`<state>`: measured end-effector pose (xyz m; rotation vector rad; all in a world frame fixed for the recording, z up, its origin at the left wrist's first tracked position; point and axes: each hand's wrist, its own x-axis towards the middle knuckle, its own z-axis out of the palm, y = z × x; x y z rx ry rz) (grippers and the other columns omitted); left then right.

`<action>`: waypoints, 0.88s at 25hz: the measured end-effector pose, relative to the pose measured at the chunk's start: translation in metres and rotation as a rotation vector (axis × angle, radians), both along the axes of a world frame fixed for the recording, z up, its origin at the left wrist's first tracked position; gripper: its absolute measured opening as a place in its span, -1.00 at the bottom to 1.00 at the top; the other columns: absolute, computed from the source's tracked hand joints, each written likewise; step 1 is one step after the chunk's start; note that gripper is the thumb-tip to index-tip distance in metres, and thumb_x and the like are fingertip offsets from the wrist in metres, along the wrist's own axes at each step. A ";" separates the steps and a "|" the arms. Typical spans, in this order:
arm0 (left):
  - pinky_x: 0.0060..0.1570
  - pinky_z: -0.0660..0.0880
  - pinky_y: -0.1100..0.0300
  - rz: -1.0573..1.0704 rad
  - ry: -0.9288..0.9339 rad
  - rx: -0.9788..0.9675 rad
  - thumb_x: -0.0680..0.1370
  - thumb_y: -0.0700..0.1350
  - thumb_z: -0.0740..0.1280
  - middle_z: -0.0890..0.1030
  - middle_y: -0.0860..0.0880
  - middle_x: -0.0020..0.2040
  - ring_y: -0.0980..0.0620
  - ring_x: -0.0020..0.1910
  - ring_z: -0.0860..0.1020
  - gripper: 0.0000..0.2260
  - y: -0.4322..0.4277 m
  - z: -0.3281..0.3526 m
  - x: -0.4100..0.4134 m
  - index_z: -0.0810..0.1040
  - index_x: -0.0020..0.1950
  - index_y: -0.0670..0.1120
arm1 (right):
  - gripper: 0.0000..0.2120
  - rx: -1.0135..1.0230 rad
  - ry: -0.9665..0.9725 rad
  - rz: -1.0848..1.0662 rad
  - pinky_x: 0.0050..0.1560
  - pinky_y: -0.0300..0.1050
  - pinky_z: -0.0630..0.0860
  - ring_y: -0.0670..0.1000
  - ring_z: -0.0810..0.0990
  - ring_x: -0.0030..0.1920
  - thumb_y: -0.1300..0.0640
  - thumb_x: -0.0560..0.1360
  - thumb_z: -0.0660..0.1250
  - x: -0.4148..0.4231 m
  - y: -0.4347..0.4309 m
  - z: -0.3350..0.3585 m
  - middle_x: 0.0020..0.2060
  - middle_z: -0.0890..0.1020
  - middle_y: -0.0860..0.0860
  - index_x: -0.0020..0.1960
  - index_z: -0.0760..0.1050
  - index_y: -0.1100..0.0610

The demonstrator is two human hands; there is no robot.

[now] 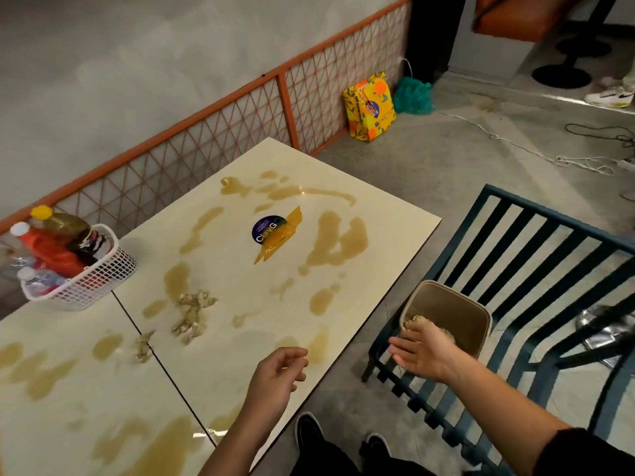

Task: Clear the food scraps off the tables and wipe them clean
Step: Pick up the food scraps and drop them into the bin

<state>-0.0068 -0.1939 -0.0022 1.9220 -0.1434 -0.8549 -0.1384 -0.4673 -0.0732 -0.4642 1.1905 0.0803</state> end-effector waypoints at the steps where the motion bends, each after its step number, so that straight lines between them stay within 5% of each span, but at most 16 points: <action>1: -0.10 0.52 0.16 0.015 0.012 0.007 0.59 -0.19 0.34 0.71 0.00 -0.08 0.01 -0.12 0.65 -0.85 0.009 -0.002 0.004 0.67 0.02 0.01 | -0.66 -0.050 0.009 0.084 0.16 0.10 0.51 0.21 0.58 0.16 0.08 0.66 0.18 0.011 0.013 0.002 0.19 0.61 0.23 0.33 0.44 0.26; 9: -0.14 0.54 0.19 0.256 0.054 0.034 0.59 -0.20 0.33 0.71 -0.04 -0.12 0.00 -0.17 0.65 -0.86 0.108 -0.012 0.056 0.68 -0.01 -0.03 | -0.84 -0.800 -0.072 0.905 -0.25 -0.10 0.46 0.03 0.59 -0.20 0.10 0.62 0.26 0.136 0.113 0.028 -0.11 0.68 0.07 0.08 0.60 0.12; 13: -0.16 0.51 0.16 0.373 0.067 0.027 0.59 -0.19 0.33 0.72 -0.04 -0.13 0.03 -0.22 0.64 -0.86 0.154 -0.019 0.071 0.69 -0.03 -0.03 | -0.78 -1.052 -0.147 1.404 -0.15 -0.19 0.47 -0.04 0.59 -0.06 0.05 0.61 0.22 0.197 0.155 0.033 0.03 0.65 -0.03 0.12 0.60 0.08; 17: -0.26 0.46 0.24 0.451 0.105 0.038 0.59 -0.20 0.33 0.71 -0.07 -0.12 0.09 -0.29 0.61 -0.87 0.186 -0.031 0.077 0.67 -0.03 -0.05 | -0.75 -1.176 -0.211 1.728 -0.07 -0.13 0.42 0.10 0.59 0.11 0.05 0.63 0.18 0.259 0.191 0.026 0.07 0.61 0.06 0.14 0.57 0.14; 22: -0.36 0.42 0.40 0.525 0.116 0.079 0.58 -0.22 0.35 0.71 -0.07 -0.15 0.12 -0.33 0.58 -0.88 0.210 -0.049 0.086 0.68 -0.07 -0.07 | -0.55 -1.304 -0.289 1.942 0.36 -0.07 0.37 0.16 0.42 0.40 0.00 0.64 0.17 0.324 0.238 0.008 0.40 0.45 0.12 0.51 0.35 0.07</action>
